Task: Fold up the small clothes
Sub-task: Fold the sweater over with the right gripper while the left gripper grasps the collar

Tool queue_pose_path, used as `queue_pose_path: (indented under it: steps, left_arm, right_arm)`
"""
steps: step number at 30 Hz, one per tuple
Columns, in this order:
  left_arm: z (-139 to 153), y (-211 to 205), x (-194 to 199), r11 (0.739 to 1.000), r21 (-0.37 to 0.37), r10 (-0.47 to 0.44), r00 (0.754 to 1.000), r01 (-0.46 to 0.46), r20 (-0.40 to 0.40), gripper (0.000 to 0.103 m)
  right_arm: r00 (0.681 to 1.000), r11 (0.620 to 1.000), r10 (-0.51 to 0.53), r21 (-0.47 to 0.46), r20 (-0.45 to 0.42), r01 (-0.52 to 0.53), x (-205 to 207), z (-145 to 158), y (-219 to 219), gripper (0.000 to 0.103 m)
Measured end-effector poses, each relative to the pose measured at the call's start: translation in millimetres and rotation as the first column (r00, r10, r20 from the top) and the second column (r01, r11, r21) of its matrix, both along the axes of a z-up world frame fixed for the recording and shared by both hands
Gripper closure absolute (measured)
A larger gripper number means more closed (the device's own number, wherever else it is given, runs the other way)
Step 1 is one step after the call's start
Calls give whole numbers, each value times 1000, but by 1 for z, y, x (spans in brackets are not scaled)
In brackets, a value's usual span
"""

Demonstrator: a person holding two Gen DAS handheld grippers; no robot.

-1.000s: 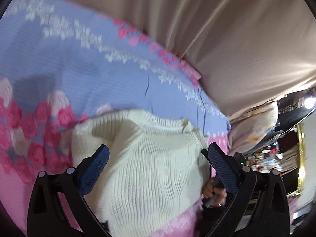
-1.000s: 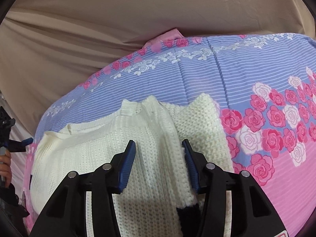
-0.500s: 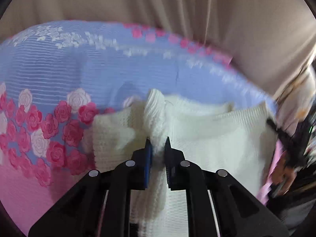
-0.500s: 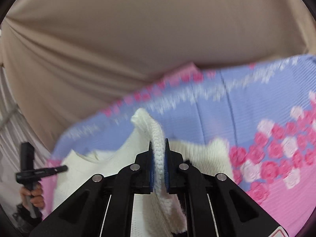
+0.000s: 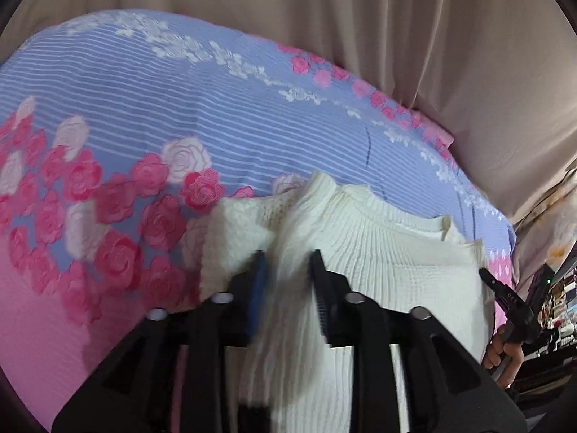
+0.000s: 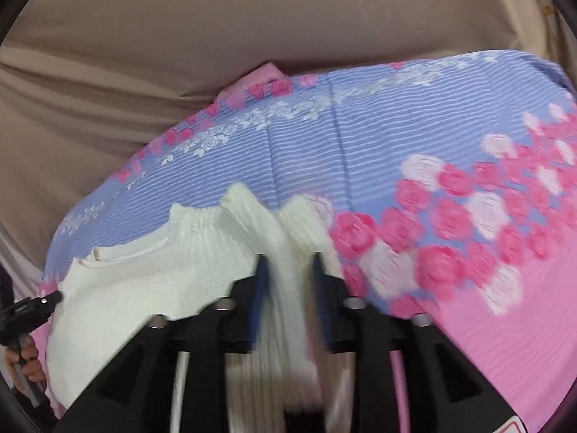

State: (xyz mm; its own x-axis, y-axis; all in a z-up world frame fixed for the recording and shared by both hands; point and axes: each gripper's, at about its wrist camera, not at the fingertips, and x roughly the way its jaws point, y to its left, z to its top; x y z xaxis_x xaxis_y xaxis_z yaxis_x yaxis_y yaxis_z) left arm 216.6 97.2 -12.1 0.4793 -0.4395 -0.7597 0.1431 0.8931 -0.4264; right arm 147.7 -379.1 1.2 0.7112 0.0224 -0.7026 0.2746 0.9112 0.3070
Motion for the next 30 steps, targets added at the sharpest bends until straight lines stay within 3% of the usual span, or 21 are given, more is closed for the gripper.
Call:
queue_pose_path:
  steps: [1, 3, 5, 8, 10, 11, 12, 14, 15, 16, 20, 23, 26, 28, 29, 30]
  left_arm:
    - [6, 2, -11, 1000, 8, 16, 1000, -16, 20, 32]
    - [18, 17, -51, 998, 12, 59, 995, -60, 81, 9]
    - [17, 28, -86, 998, 4, 57, 994, -57, 88, 7]
    - [-9, 35, -121, 998, -43, 41, 999, -41, 5, 7]
    - [-29, 30, -127, 995, -92, 34, 997, -40, -64, 5]
    - [-28, 25, -129, 995, -81, 50, 999, -52, -20, 5]
    - [-26, 17, -126, 997, -60, 44, 999, -44, -3, 6]
    - [-27, 8, -118, 995, -103, 12, 1000, -15, -27, 26]
    - [-28, 4, -114, 994, -105, 8, 999, -12, -39, 53]
    - [-27, -1, -110, 997, -80, -3, 999, -2, -54, 78]
    - [-1, 10, -129, 997, -76, -20, 999, 18, -31, 83]
    - [9, 31, -168, 997, -50, -53, 997, 50, -54, 85]
    - [-10, 40, -206, 997, -34, -72, 986, 68, -152, 84]
    - [-36, 43, -229, 999, -15, -48, 973, 46, -227, 81]
    - [-39, 45, -235, 1000, -7, -27, 977, 26, -212, 79]
    - [-37, 46, -237, 1000, -10, -11, 981, 10, -191, 75]
  right_arm:
    - [1000, 1000, 1, -9, 14, -1, -14, 4, 3, 37]
    - [998, 999, 39, -7, 45, -39, -59, 7, 6, 31]
    - [996, 996, 88, 27, 17, -88, -98, -4, 17, 29]
    - [993, 983, 112, 151, -45, -104, -132, -36, 29, 29]
    - [996, 987, 94, 134, 5, -94, -143, -36, 37, 24]
    - [994, 982, 112, 155, -5, -109, -138, -37, 41, 24]
    - [994, 980, 107, 170, -4, -105, -134, -35, 44, 24]
    - [992, 973, 121, 196, 20, -123, -123, -34, 50, 51]
    - [993, 974, 117, 192, 10, -116, -118, -32, 53, 84]
    - [994, 975, 105, 198, 8, -105, -116, -29, 54, 84]
    - [995, 983, 52, 171, 84, -66, -161, 3, 38, 88]
    - [997, 984, 62, 166, 55, -71, -213, 6, 29, 88]
    - [996, 988, 65, 147, -61, -55, -258, -20, 34, 87]
    - [987, 983, 81, 175, -141, -56, -273, -46, 38, 81]
    - [987, 984, 76, 173, -142, -51, -279, -54, 39, 81]
    - [990, 986, 60, 161, -127, -39, -282, -52, 38, 72]
